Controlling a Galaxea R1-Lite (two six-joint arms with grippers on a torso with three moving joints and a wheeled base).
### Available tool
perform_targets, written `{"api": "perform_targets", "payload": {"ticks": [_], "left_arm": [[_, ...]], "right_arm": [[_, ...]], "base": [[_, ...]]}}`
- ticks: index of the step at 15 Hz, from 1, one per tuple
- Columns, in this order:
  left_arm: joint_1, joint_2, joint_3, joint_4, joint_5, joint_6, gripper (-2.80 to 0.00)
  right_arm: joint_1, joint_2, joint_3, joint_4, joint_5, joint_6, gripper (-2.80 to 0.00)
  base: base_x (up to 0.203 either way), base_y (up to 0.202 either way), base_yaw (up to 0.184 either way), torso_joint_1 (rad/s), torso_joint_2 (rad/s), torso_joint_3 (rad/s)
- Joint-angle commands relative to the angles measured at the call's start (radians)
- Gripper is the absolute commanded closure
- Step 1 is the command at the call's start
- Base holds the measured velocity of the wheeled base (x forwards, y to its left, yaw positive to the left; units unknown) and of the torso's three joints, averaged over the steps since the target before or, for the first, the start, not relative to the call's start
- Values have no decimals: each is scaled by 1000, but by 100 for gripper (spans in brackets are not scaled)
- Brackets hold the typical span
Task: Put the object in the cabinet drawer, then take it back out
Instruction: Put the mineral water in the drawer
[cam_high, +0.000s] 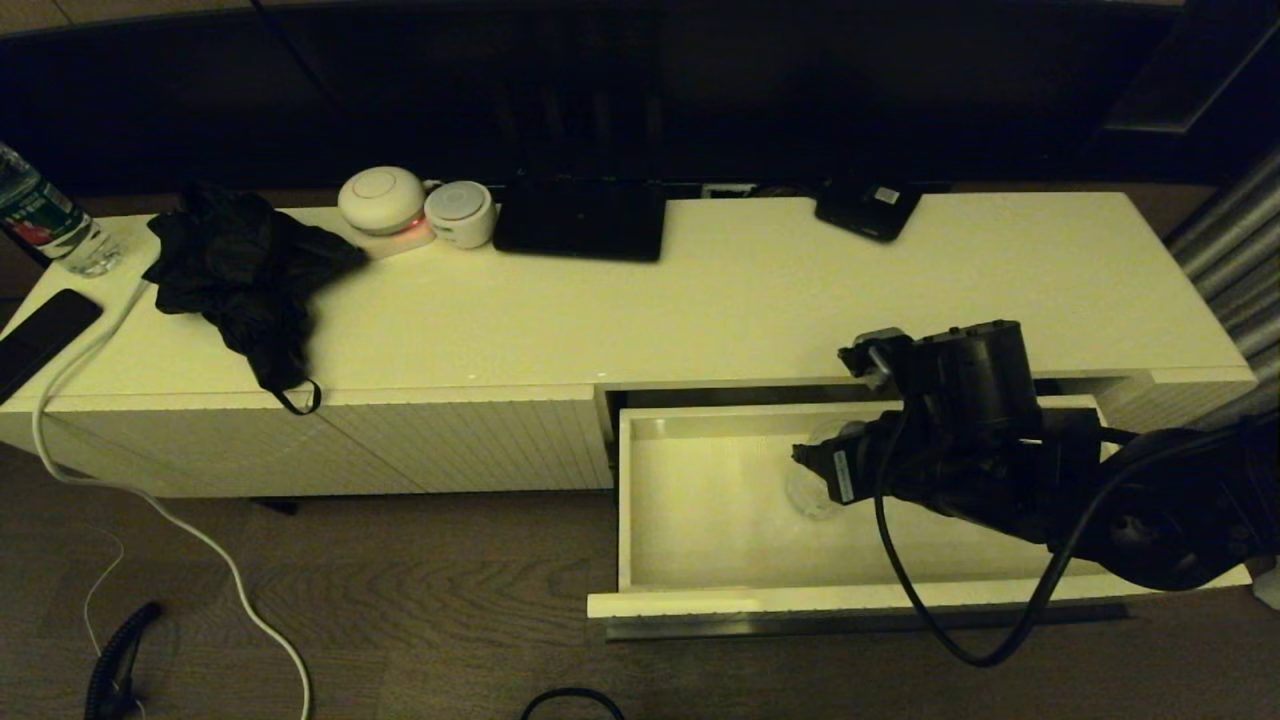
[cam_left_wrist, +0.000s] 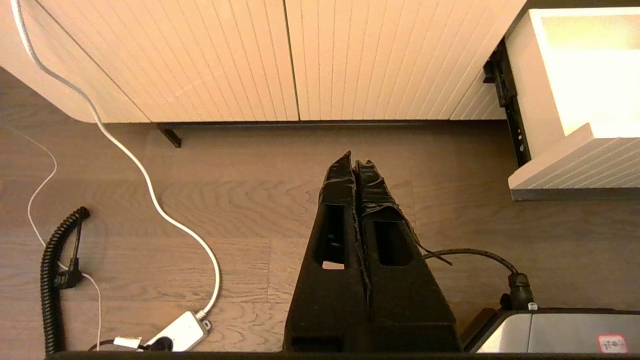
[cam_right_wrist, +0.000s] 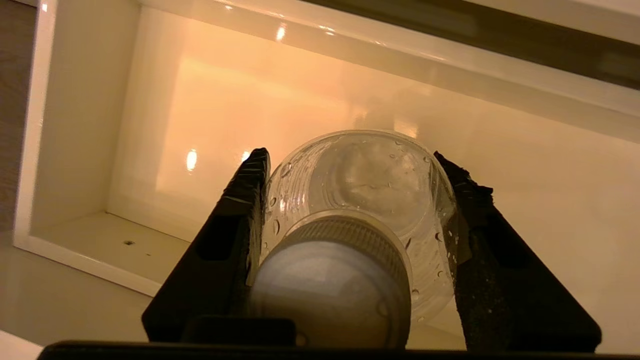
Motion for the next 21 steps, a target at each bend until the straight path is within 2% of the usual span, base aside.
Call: {"api": "perform_targets", "payload": {"ticks": [1, 6, 15, 18, 21], "left_arm": [[0, -2, 1, 0, 1, -1, 0], [0, -2, 2, -1, 1, -1, 0], [0, -2, 2, 0, 1, -1, 0], [0, -2, 2, -1, 1, -1, 0], [0, -2, 2, 0, 1, -1, 0]], "right_arm": [[1, -8, 16, 1, -26, -13, 0], [-19, -64, 98, 0, -82, -153, 0], [-136, -130, 209, -4, -109, -599, 0], [-133, -104, 207, -4, -109, -672, 0], [-109, -55, 188, -6, -110, -710, 0]], "base": [[0, 0, 0, 0, 0, 0], [0, 0, 0, 0, 0, 0], [0, 0, 0, 0, 0, 0], [0, 0, 0, 0, 0, 0], [0, 0, 0, 0, 0, 0]]}}
